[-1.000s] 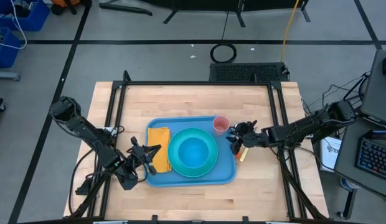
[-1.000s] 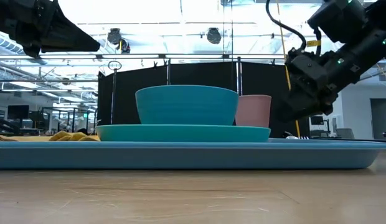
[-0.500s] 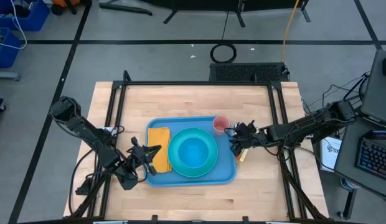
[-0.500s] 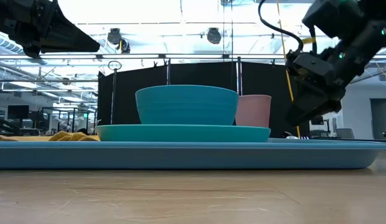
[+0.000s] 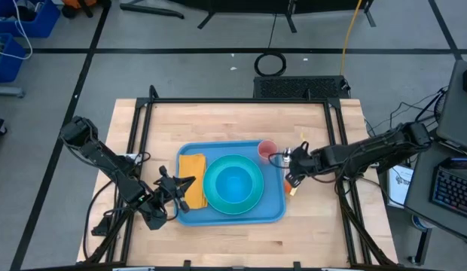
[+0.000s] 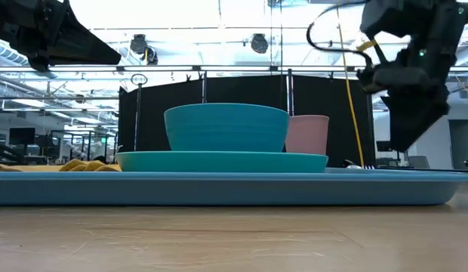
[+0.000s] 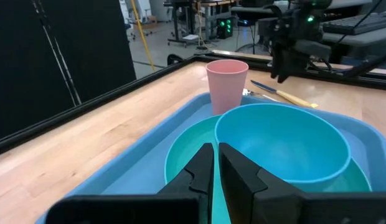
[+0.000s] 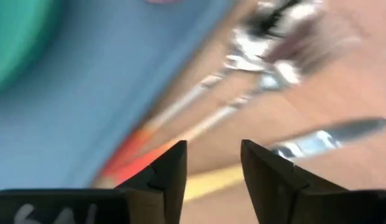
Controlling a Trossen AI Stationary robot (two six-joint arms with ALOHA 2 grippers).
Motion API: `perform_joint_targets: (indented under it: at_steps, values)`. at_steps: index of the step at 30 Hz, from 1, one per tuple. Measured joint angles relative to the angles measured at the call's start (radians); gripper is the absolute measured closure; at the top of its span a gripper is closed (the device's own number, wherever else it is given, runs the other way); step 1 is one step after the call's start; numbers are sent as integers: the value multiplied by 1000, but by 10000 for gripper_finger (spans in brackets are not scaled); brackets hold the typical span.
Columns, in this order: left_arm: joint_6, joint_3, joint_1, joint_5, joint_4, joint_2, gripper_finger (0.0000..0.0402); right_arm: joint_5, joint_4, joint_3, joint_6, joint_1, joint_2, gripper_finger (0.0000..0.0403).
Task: Set up tray
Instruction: Put the orange fork on the yellow napkin
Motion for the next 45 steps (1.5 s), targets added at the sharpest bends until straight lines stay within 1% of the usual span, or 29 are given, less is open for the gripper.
perform_joint_targets:
  at_steps: [2,5,9,18,20,31,40,45]
  values:
    - [0,0,0,1,0,0,371,1,-12,0,8,-16,0,242]
    - [0,0,0,1,0,0,371,2,19,0,8,-32,0,225]
    - [1,0,0,1,0,0,371,-2,47,0,6,-52,0,212]
    - [2,0,0,2,0,0,371,-13,45,-2,22,-76,23,217]
    - [2,0,0,2,0,0,371,-28,53,-2,21,-76,40,217]
    - [3,0,0,2,0,0,371,-29,70,-2,8,-83,139,218]
    - [4,0,0,3,0,0,371,-30,109,-2,4,-84,176,218]
    - [4,0,0,3,0,0,371,-53,109,-2,-2,-99,205,218]
